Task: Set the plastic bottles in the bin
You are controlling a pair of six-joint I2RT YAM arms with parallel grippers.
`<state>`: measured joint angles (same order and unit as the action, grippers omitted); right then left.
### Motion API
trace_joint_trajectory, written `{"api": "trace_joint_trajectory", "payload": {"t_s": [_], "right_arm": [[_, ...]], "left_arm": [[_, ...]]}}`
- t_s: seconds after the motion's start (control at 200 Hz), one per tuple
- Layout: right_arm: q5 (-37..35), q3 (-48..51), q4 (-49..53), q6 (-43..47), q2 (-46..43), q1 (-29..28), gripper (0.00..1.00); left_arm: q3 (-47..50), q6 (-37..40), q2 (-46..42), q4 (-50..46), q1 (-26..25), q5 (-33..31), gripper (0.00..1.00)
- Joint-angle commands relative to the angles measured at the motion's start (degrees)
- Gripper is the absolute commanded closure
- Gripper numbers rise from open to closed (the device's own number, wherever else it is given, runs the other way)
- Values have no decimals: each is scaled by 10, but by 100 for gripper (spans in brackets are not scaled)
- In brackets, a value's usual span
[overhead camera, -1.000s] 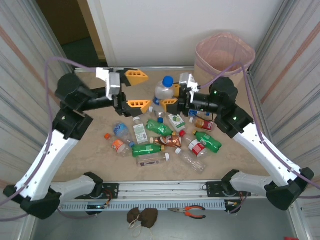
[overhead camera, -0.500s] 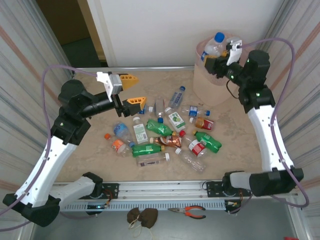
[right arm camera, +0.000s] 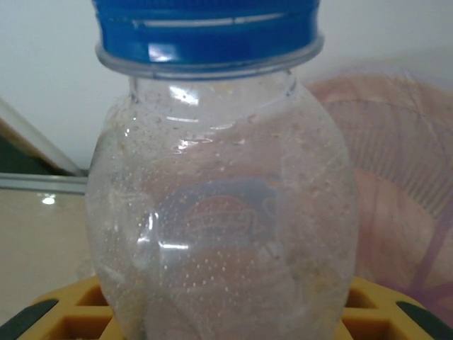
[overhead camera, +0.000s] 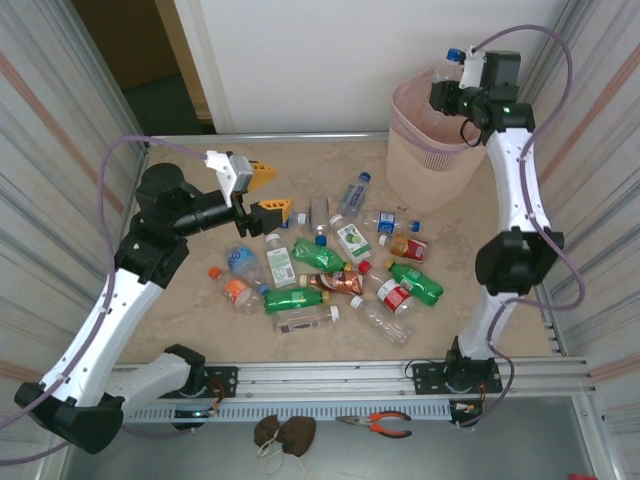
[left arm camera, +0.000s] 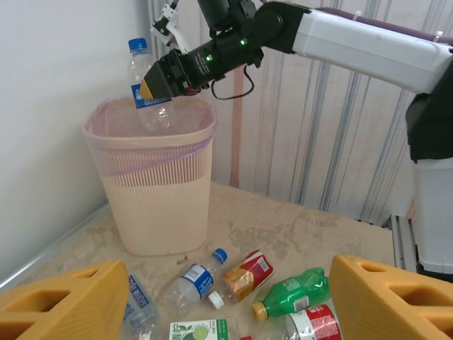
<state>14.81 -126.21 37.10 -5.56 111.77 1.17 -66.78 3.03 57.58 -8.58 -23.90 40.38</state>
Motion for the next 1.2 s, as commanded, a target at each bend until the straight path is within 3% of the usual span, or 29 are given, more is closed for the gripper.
{"api": "trace_joint_trajectory", "payload": {"t_s": [0.0,0.14,0.601,1.192], "right_arm": [[-51,-122,143,-5,78,1,62],[-58,-223,200,-22,163,0,63],[-74,-219,211,-24,248,-12,63],[-200,-168,375,17,183,32,62]], "left_arm": [[16,-2,3,12,13,5,26],[38,-3,14,27,26,12,27],[82,-8,39,46,46,12,29],[77,-35,89,98,46,42,31]]}}
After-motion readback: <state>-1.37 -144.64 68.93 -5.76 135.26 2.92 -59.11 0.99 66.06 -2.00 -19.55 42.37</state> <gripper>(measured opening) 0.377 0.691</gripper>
